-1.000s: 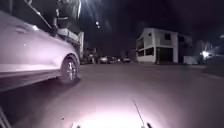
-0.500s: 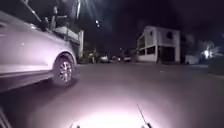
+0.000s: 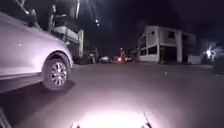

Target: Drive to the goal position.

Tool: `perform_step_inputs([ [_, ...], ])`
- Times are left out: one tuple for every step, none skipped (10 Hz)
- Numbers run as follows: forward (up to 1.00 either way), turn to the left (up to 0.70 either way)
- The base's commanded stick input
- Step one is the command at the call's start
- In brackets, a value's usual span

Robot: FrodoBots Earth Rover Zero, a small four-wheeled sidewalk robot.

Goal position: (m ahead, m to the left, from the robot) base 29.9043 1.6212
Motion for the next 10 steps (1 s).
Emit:
perform_step_inputs([
  [0.7,0.0],
  [0.7,0.0],
  [0.7,0.0],
  [0.7,0.0],
  [0.7,0.0],
  [0.7,0.0],
  [0.7,0.0],
  [0.7,0.0],
  [0.7,0.0],
  [0.7,0.0],
])
